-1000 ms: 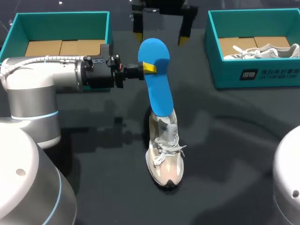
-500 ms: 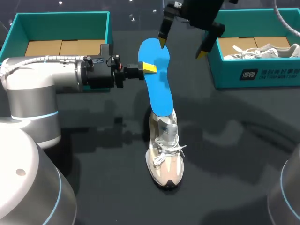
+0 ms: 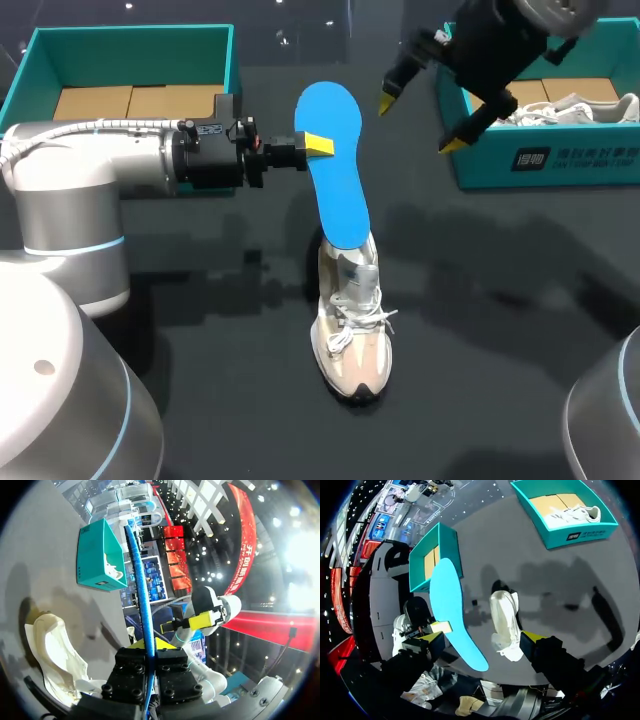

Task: Take the shoe out of the shoebox, open the shoe tongue, remove and reinsert the insole, then place the shoe into the shoebox

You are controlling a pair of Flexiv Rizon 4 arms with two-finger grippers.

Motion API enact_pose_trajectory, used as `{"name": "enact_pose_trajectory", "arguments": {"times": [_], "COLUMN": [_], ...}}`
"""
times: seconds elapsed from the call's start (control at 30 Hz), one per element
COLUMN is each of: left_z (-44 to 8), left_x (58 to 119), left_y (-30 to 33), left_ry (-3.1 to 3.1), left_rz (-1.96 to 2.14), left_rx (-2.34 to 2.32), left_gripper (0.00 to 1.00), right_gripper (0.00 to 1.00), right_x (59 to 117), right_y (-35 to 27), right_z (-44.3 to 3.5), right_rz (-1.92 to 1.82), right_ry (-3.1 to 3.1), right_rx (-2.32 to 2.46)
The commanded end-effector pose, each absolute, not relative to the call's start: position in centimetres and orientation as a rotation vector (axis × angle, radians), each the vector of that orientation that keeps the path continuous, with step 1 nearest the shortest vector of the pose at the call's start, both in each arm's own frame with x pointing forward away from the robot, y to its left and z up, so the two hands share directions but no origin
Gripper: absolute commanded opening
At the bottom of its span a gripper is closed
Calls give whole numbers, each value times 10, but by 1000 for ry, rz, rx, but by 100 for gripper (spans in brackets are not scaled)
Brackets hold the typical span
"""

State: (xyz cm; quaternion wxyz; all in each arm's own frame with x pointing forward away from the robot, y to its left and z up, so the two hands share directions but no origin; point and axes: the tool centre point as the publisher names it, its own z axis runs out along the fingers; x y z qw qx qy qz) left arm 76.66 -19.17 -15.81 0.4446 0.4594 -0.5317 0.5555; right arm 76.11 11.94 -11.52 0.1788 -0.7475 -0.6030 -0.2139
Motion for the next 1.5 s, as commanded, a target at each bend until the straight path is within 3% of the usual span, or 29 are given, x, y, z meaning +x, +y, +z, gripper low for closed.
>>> {"name": "enact_pose_trajectory", "arguments": {"times": [0.03, 0.6, 1.5], "left_z": [-158, -158, -158], "left_x": [766, 766, 766], "left_y": [-191, -191, -191], "left_ry": [-1318, -1318, -1318], "left_rz": [1377, 1377, 1377], "left_rx": [1139, 1139, 1139], "left_gripper": [0, 0, 0], "right_gripper": [100, 100, 100], "right_x": [754, 757, 757], "right_y": [112, 117, 118], "right_z": [-126, -156, -158], "right_rz": [-1097, -1248, -1267], "right_ry": [-1355, -1257, -1246], "right_rx": [-1714, -1506, -1481]}}
